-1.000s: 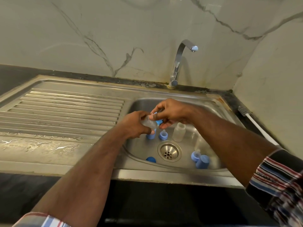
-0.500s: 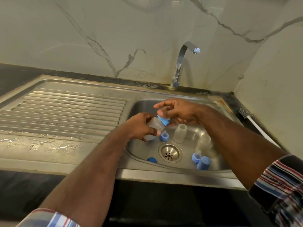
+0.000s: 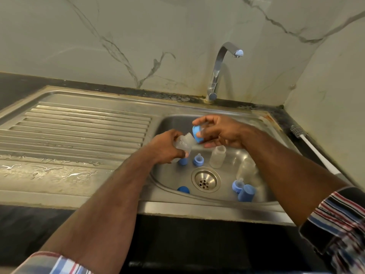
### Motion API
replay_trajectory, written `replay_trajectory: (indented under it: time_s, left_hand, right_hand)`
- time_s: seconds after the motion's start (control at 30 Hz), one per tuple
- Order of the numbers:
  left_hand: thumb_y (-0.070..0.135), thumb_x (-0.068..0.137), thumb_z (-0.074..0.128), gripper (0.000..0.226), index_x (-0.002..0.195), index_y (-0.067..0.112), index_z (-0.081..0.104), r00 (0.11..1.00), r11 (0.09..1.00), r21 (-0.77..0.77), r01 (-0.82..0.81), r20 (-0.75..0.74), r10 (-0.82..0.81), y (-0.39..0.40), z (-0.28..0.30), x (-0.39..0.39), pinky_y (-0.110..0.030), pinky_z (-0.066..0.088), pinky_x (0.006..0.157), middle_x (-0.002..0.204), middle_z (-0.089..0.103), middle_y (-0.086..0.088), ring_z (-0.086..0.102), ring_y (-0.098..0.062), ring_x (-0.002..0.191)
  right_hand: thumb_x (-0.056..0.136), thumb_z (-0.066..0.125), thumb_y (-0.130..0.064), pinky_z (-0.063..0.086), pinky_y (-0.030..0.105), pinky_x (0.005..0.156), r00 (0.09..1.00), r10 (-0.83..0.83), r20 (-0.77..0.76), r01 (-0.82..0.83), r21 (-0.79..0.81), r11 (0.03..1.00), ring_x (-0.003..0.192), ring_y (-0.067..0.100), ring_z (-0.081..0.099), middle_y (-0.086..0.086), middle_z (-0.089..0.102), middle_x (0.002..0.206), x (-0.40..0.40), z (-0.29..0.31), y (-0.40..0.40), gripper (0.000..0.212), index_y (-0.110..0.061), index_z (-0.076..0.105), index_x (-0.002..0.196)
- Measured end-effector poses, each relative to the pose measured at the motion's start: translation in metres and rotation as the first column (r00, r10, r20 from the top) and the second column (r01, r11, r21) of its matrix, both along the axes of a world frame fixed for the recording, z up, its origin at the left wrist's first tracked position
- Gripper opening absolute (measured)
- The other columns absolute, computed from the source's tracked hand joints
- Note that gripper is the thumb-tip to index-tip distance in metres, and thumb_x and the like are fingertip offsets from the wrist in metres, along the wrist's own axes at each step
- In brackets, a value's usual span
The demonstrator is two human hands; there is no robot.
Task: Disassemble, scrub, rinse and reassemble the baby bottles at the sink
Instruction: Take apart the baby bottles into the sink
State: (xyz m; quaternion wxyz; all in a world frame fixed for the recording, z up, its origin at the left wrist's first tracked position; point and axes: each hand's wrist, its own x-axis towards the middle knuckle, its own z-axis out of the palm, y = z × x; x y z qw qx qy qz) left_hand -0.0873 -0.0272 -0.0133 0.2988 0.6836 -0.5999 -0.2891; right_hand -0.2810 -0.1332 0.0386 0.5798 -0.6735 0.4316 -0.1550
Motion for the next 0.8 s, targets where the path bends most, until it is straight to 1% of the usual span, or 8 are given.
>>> replay_trajectory:
  time_s: [0.1, 0.17, 0.23, 0.33, 0.4, 0.53, 0.67, 0.8]
  left_hand:
    - [0.032, 0.076, 0.087, 0.07, 0.134, 0.022, 0.051, 0.999, 0.997, -0.052, -0.053, 0.009, 0.053, -0.002, 0.0, 0.001, -0.039, 0.054, 0.091, 0.12, 0.06, 0.002, 0.06, -0.018, 0.105]
    - [0.032, 0.078, 0.086, 0.071, 0.137, 0.022, 0.048, 0.998, 0.997, -0.057, -0.055, 0.014, 0.056, -0.002, 0.0, -0.001, -0.033, 0.046, 0.092, 0.119, 0.058, 0.004, 0.057, -0.017, 0.108]
    - [0.033, 0.079, 0.085, 0.071, 0.138, 0.023, 0.047, 0.999, 0.998, -0.048, -0.046, 0.017, 0.046, -0.002, -0.001, -0.003, -0.032, 0.044, 0.092, 0.12, 0.058, 0.004, 0.057, -0.017, 0.109]
    - [0.032, 0.079, 0.085, 0.071, 0.137, 0.021, 0.047, 0.999, 0.999, -0.035, -0.033, 0.024, 0.033, -0.003, -0.002, -0.002, -0.036, 0.047, 0.098, 0.125, 0.06, 0.0, 0.058, -0.02, 0.112]
    - [0.033, 0.08, 0.085, 0.071, 0.138, 0.021, 0.046, 0.999, 0.999, -0.025, -0.024, 0.045, 0.025, -0.003, -0.003, 0.0, -0.037, 0.048, 0.099, 0.127, 0.06, -0.001, 0.059, -0.021, 0.113]
    - [0.034, 0.081, 0.084, 0.072, 0.139, 0.023, 0.044, 0.997, 1.0, -0.004, -0.015, 0.072, 0.015, -0.004, -0.006, 0.001, -0.032, 0.045, 0.091, 0.129, 0.059, -0.001, 0.057, -0.02, 0.112]
    - [0.034, 0.082, 0.083, 0.071, 0.14, 0.022, 0.043, 0.994, 1.0, 0.005, 0.001, 0.108, -0.001, -0.005, -0.006, 0.0, -0.031, 0.041, 0.089, 0.133, 0.057, -0.003, 0.054, -0.018, 0.112]
    - [0.034, 0.081, 0.084, 0.073, 0.14, 0.02, 0.043, 0.993, 1.0, 0.029, 0.01, 0.12, -0.013, -0.004, -0.005, 0.0, -0.033, 0.045, 0.094, 0.133, 0.057, -0.003, 0.055, -0.019, 0.112]
  right_hand:
    - [0.088, 0.075, -0.013, 0.061, 0.034, 0.073, 0.989, -0.084, -0.125, 0.075, -0.074, 0.994, 0.091, 0.026, 0.074, 0.015, 0.069, 0.114, -0.009, -0.007, -0.005, 0.034, -0.021, 0.065, 0.119]
    - [0.088, 0.072, -0.006, 0.061, 0.031, 0.074, 0.936, 0.018, -0.351, -0.072, -0.143, 0.987, 0.095, 0.024, 0.072, 0.012, 0.066, 0.115, -0.011, -0.023, -0.005, 0.035, -0.02, 0.065, 0.12]
    - [0.086, 0.073, -0.004, 0.062, 0.033, 0.079, 0.832, 0.138, -0.538, -0.236, -0.117, 0.965, 0.095, 0.024, 0.071, 0.009, 0.066, 0.112, -0.006, -0.043, 0.002, 0.038, -0.019, 0.065, 0.12]
    - [0.08, 0.082, -0.012, 0.06, 0.025, 0.065, 0.658, 0.23, -0.717, -0.383, -0.055, 0.922, 0.088, 0.022, 0.072, 0.004, 0.065, 0.106, 0.006, -0.07, 0.013, 0.045, -0.02, 0.063, 0.12]
    - [0.077, 0.086, -0.017, 0.059, 0.024, 0.065, 0.536, 0.269, -0.8, -0.451, -0.003, 0.892, 0.092, 0.022, 0.071, 0.004, 0.065, 0.11, 0.013, -0.087, 0.018, 0.046, -0.022, 0.062, 0.117]
    - [0.078, 0.085, -0.021, 0.055, 0.024, 0.065, 0.356, 0.335, -0.873, -0.536, 0.103, 0.838, 0.082, 0.015, 0.068, 0.003, 0.066, 0.103, 0.023, -0.108, 0.021, 0.045, -0.023, 0.059, 0.115]
    - [0.081, 0.082, -0.021, 0.054, 0.024, 0.064, 0.318, 0.355, -0.879, -0.533, 0.145, 0.834, 0.076, 0.015, 0.068, 0.002, 0.066, 0.091, 0.028, -0.117, 0.019, 0.039, -0.021, 0.057, 0.11]
    - [0.082, 0.081, -0.021, 0.059, 0.028, 0.072, 0.281, 0.374, -0.884, -0.535, 0.179, 0.826, 0.071, 0.015, 0.07, 0.007, 0.07, 0.098, 0.027, -0.13, 0.017, 0.042, -0.019, 0.055, 0.114]
